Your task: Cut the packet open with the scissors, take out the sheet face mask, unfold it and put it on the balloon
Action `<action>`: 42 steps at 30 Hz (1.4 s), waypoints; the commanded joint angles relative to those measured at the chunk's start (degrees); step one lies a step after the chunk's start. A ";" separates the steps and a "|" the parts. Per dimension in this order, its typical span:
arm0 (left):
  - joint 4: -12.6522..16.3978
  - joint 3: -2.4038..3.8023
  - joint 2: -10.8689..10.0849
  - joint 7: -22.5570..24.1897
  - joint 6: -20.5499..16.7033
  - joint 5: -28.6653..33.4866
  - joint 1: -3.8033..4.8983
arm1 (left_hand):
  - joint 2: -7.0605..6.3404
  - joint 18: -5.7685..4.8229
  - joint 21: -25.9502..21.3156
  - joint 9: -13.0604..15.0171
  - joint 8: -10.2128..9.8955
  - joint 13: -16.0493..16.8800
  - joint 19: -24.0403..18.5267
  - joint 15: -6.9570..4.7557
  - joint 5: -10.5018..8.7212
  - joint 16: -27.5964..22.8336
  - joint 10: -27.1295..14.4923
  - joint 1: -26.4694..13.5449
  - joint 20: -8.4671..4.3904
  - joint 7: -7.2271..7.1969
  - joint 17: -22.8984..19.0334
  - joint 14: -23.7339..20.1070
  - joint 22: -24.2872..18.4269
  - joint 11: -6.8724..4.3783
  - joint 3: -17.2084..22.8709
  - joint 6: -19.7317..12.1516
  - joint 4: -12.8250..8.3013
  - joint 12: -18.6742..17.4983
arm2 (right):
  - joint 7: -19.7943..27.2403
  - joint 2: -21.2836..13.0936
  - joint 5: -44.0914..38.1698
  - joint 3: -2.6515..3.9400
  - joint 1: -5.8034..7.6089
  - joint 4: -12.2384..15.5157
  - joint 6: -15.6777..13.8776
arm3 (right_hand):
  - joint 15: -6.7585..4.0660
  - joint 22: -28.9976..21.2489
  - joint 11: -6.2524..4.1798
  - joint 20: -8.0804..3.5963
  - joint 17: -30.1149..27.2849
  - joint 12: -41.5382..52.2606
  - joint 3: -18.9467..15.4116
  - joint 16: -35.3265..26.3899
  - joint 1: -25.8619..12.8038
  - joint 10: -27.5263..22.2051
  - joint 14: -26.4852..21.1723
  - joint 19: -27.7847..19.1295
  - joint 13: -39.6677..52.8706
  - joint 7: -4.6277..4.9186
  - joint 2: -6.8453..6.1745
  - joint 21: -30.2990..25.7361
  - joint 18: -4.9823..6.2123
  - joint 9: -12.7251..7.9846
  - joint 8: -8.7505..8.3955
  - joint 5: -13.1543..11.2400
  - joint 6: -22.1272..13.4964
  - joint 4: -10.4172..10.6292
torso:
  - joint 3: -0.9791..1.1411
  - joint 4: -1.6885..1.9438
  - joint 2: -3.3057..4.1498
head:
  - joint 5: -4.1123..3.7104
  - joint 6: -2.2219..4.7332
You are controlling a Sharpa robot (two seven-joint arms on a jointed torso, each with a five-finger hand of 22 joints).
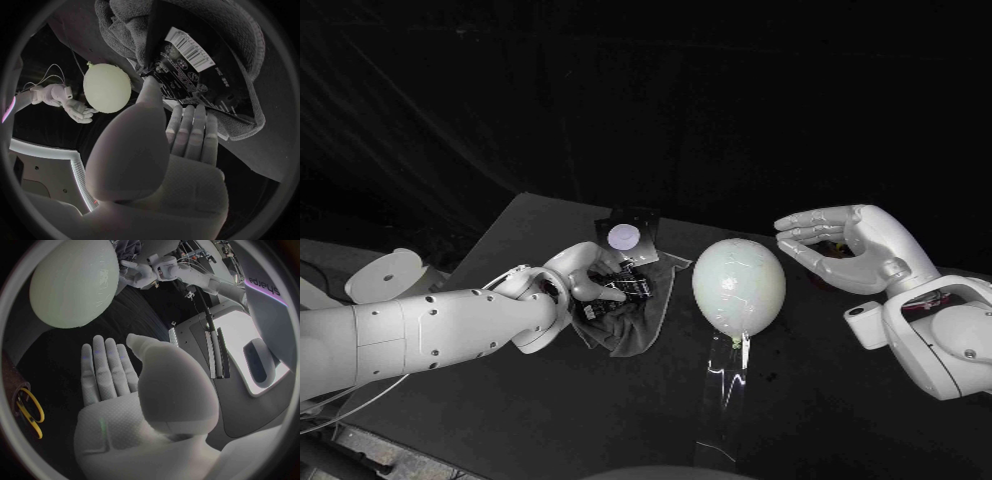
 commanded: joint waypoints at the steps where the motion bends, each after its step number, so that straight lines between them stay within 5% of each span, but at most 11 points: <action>1: 0.78 -0.60 0.15 0.24 2.87 -3.59 -0.83 | -0.87 -1.12 -1.88 -0.29 -0.74 0.05 -3.30 0.34 -0.11 -0.69 -1.27 0.33 -0.03 -0.54 -0.25 -1.46 -0.85 0.10 -1.20 -1.36 0.07 -0.09 | 0.44 -0.01 -0.20 0.02 -0.02 0.10 0.54 | -0.18 -0.07 -0.27 0.12 0.00 0.00 0.29 -0.20 -0.61 0.11 -0.10 -0.28 0.06 0.47 0.08 -0.35 0.89 0.05 0.18 0.37 0.00 0.05 | -0.01 0.01 0.01 | 0.05 -0.19; 3: 1.03 -0.61 -0.09 -0.14 2.56 -5.04 -0.83 | -1.79 -2.45 -5.73 -0.76 -1.68 0.05 -11.53 1.15 -0.13 -1.64 -4.14 0.79 -0.03 -0.30 -2.05 -10.11 -1.54 -0.95 -1.84 -3.57 0.10 -0.08 | 0.43 -0.02 -0.20 0.02 -0.02 0.10 0.55 | -0.18 -0.07 -0.27 0.12 0.00 0.00 0.29 -0.20 -0.61 0.11 -0.10 -0.28 0.06 0.47 0.08 -0.35 0.89 0.05 0.18 0.37 0.00 0.05 | 0.01 -0.01 -0.02 | 0.08 -0.24; 6: 1.12 -0.62 -0.31 -0.80 2.34 -6.74 -0.83 | -1.87 -3.43 -7.43 -0.68 -1.58 0.13 -15.22 0.92 -0.07 -1.68 -5.25 1.29 -0.01 0.15 -2.72 -13.32 -1.77 -1.57 -1.60 -3.46 0.10 0.02 | 0.40 0.00 -0.20 0.02 -0.02 0.07 0.60 | -0.18 -0.07 -0.27 0.12 0.00 0.00 0.29 -0.20 -0.61 0.11 -0.10 -0.28 0.06 0.47 0.08 -0.35 0.89 0.05 0.18 0.37 0.00 0.05 | 0.03 -0.03 -0.01 | 0.17 -0.27; 22: -0.07 -0.70 0.49 -3.78 2.95 -9.85 -0.88 | 0.82 -3.06 -6.42 -0.07 -0.42 0.27 -12.92 -0.12 -0.16 -0.16 -4.06 4.43 -0.16 1.38 -1.64 -7.80 -1.22 -1.32 5.40 -1.73 -0.06 0.39 | 0.35 -0.01 -0.19 0.02 -0.05 0.15 0.76 | -0.17 -0.13 -0.25 0.13 0.01 -0.02 0.33 -0.24 -0.69 0.10 -0.10 -0.31 0.05 0.50 0.07 -0.42 0.88 0.04 0.17 0.38 -0.03 0.01 | 0.01 -0.13 0.05 | 0.36 -0.25; 23: -0.11 -0.70 0.51 -3.89 2.98 -9.89 -0.88 | 2.17 -2.61 -5.59 0.01 -0.21 0.31 -11.02 -0.19 -0.16 0.42 -3.57 5.43 -0.28 1.36 -1.15 -5.36 -0.96 -1.20 7.40 -1.43 -0.19 0.51 | 0.35 -0.02 -0.19 0.02 -0.05 0.16 0.76 | -0.17 -0.13 -0.25 0.13 0.01 -0.02 0.34 -0.24 -0.69 0.10 -0.10 -0.32 0.05 0.50 0.08 -0.42 0.88 0.04 0.17 0.38 -0.02 0.01 | 0.03 -0.09 0.04 | 0.35 -0.27; 28: -0.33 -0.70 0.58 -4.50 3.33 -10.48 -0.88 | 3.74 -0.89 -2.27 0.20 0.24 0.34 -3.39 -0.29 -0.21 1.85 -2.24 7.62 -0.38 1.26 -0.34 -1.41 0.07 -0.99 11.18 -0.79 -0.44 0.70 | 0.33 -0.08 -0.19 0.02 -0.05 0.21 0.78 | -0.17 -0.13 -0.25 0.13 0.01 -0.02 0.34 -0.24 -0.69 0.10 -0.10 -0.32 0.05 0.50 0.08 -0.42 0.88 0.04 0.17 0.38 -0.02 0.01 | 0.02 -0.08 0.00 | 0.29 -0.35; 34: -0.52 -0.70 0.68 -4.67 3.67 -11.11 -0.88 | 5.23 2.61 0.78 0.51 1.07 0.51 3.50 -1.64 -0.23 4.16 1.23 10.42 -0.96 0.80 0.62 3.28 0.96 -1.42 14.88 0.61 -0.90 1.48 | 0.32 -0.15 -0.20 0.02 -0.05 0.30 0.81 | -0.17 -0.16 -0.25 0.14 0.01 -0.01 0.37 -0.24 -0.71 0.12 -0.09 -0.34 0.06 0.50 0.10 -0.45 0.88 0.05 0.18 0.39 -0.01 0.00 | -0.01 -0.07 -0.02 | 0.24 -0.38; 42: -0.63 -0.69 0.70 -3.72 3.63 -10.67 -0.90 | 6.17 2.92 4.28 1.02 2.85 0.25 8.73 -3.53 -0.25 6.73 7.00 12.42 -1.92 1.11 1.79 9.34 2.36 -2.82 18.57 4.44 -0.71 2.21 | 0.31 -0.16 -0.22 0.02 -0.05 0.33 0.82 | -0.17 -0.18 -0.26 0.14 0.01 -0.01 0.41 -0.24 -0.70 0.14 -0.07 -0.37 0.06 0.48 0.14 -0.48 0.87 0.05 0.19 0.41 0.01 -0.02 | -0.01 -0.02 0.04 | 0.26 -0.19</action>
